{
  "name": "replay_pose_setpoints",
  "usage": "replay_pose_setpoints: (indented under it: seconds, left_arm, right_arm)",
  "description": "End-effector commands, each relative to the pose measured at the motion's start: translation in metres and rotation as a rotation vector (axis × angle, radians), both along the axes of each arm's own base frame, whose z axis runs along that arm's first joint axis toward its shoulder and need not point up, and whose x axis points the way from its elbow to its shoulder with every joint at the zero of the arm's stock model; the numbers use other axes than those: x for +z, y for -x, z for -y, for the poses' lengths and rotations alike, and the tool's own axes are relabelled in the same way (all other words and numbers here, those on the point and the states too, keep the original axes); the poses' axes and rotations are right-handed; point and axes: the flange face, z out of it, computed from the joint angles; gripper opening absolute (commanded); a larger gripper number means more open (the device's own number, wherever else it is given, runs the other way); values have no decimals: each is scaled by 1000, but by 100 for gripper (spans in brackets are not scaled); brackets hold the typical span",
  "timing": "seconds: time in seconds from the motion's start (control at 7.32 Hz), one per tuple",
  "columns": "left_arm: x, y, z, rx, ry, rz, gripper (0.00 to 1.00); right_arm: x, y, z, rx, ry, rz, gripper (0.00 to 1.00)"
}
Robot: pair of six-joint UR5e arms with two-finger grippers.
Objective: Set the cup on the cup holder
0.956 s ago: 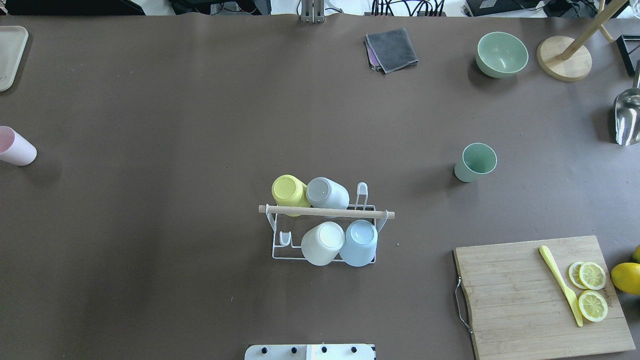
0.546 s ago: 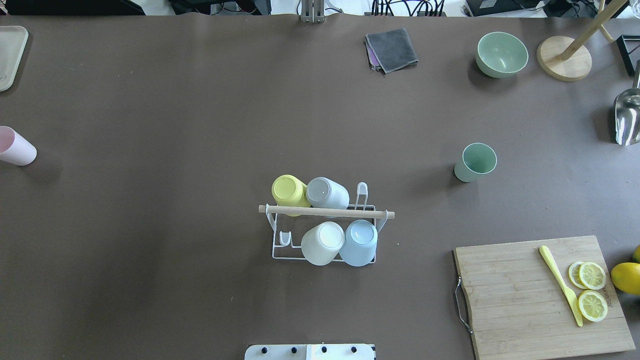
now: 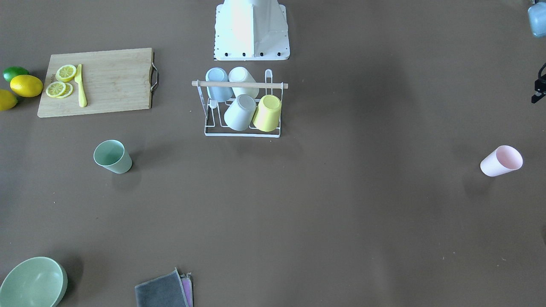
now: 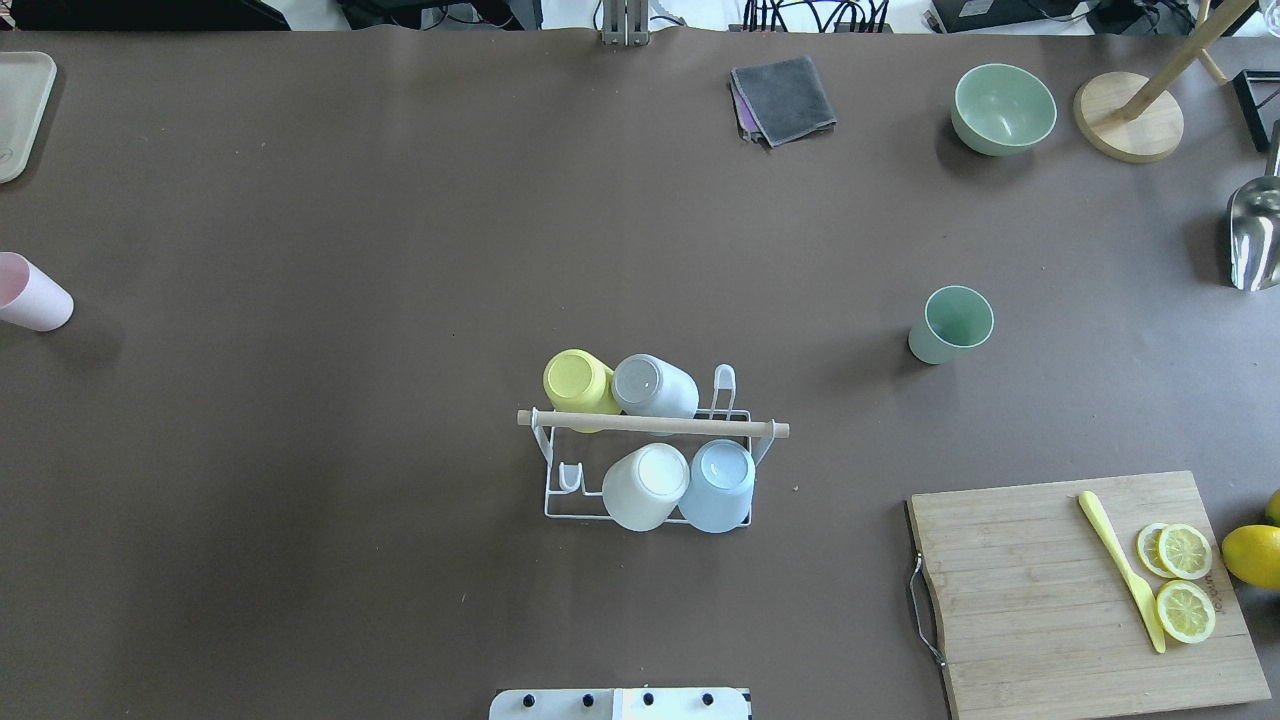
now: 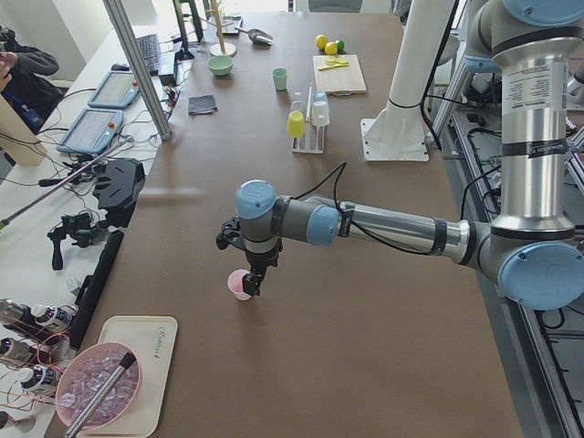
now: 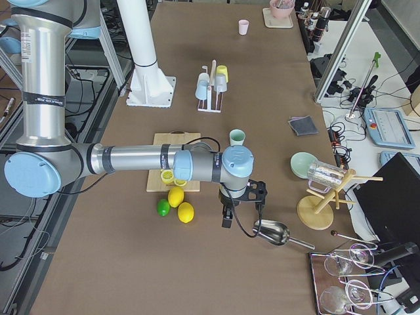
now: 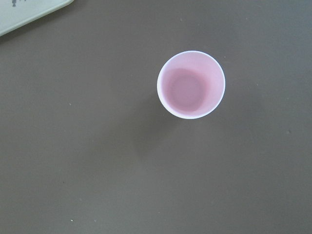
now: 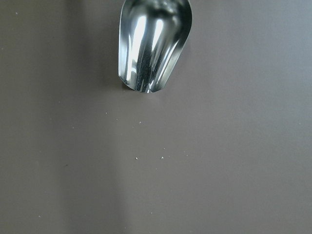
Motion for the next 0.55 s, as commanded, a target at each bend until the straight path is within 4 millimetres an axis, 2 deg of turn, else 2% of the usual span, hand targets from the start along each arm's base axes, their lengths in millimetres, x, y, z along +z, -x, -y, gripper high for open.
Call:
replay_pose_setpoints:
  seconds: [0.0, 0.14, 0.27, 0.41]
  left_arm:
    - [-23, -23, 24, 51, -78, 61, 98]
    - [-36, -45, 34, 89, -78, 68, 98]
    - [-43, -80, 41, 152, -66, 115, 98]
    - [-52, -107, 53, 195, -52, 182, 97]
  right_arm:
    - [-22, -3, 0, 0, -50, -42, 100]
    - [-30, -3, -1, 1, -68, -45, 100]
    - [-35, -3, -2, 3, -74, -43, 100]
    - [-33, -1, -4, -6, -73, -45, 100]
